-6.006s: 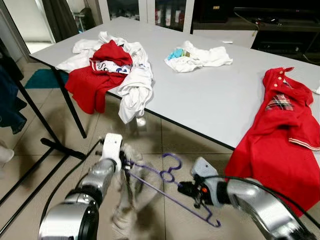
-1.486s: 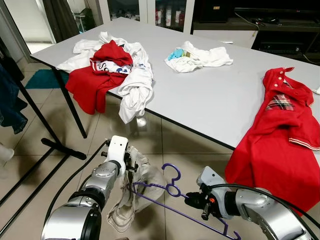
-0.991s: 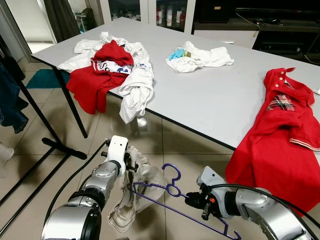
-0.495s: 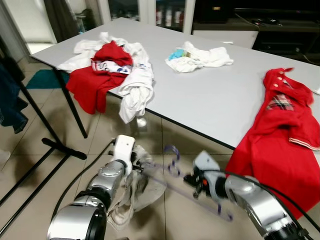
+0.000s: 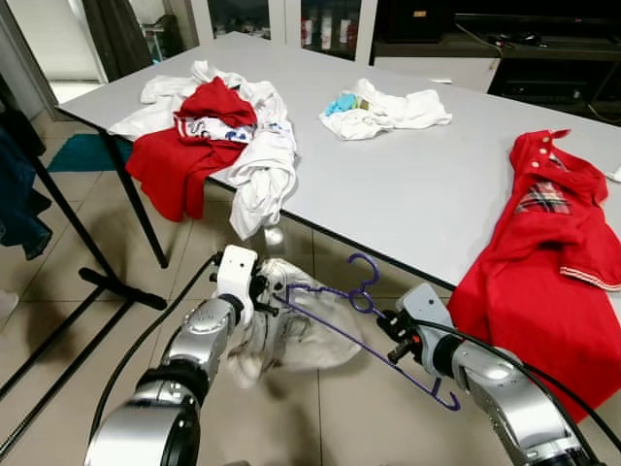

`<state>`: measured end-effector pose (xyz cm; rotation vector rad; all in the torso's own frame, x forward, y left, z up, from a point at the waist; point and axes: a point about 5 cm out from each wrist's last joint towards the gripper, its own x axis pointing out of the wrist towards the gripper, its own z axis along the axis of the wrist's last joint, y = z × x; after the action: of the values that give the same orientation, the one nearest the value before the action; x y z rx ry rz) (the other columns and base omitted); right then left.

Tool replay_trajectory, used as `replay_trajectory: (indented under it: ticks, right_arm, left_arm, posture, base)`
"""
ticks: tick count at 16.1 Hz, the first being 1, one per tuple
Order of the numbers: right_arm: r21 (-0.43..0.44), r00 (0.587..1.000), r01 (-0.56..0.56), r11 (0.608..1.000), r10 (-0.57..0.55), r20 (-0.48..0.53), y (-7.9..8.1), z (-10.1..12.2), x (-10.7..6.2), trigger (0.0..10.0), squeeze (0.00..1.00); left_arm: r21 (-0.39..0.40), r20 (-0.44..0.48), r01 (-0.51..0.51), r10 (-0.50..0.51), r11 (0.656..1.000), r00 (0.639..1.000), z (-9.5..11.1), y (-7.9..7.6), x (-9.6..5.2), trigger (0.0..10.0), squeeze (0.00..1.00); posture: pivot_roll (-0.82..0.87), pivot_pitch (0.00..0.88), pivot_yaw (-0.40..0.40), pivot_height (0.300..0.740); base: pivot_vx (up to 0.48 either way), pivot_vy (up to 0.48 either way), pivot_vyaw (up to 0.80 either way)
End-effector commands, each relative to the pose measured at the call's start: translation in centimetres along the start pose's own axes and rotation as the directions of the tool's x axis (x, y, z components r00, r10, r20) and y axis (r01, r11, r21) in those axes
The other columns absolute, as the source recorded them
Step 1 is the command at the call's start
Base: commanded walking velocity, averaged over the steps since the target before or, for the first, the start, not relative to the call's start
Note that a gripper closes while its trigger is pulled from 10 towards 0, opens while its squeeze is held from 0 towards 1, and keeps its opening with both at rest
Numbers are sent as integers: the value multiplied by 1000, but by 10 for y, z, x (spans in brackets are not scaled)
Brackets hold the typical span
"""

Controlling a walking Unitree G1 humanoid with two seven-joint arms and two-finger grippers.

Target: Hang hanger

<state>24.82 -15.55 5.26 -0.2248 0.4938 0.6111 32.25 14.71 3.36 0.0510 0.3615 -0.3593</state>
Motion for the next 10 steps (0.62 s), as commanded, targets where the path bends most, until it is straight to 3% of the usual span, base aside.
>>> replay_trajectory:
  ticks: [1, 5, 10]
  right_arm:
    - [2, 998, 50, 999, -50, 36, -7, 5, -6, 10000, 0]
    - [4, 999, -14, 1000, 14, 29, 6, 3, -12, 10000, 0]
    - [7, 1000, 20, 1000, -20, 9, -1, 4, -18, 10000, 0]
  left_arm:
    - [6, 73, 0, -1, 1000, 997, 15, 4, 1, 10000, 0]
    - [15, 75, 3, -4, 1000, 997, 12, 5, -3, 10000, 0]
    - [89, 58, 11, -17, 996, 998, 13, 7, -6, 10000, 0]
  posture:
    - [-103, 0, 26, 740]
    - [-109, 0, 29, 740]
    - [-116, 0, 35, 740]
  base:
    - [0, 0, 0]
    - [0, 0, 0]
    - [0, 0, 0]
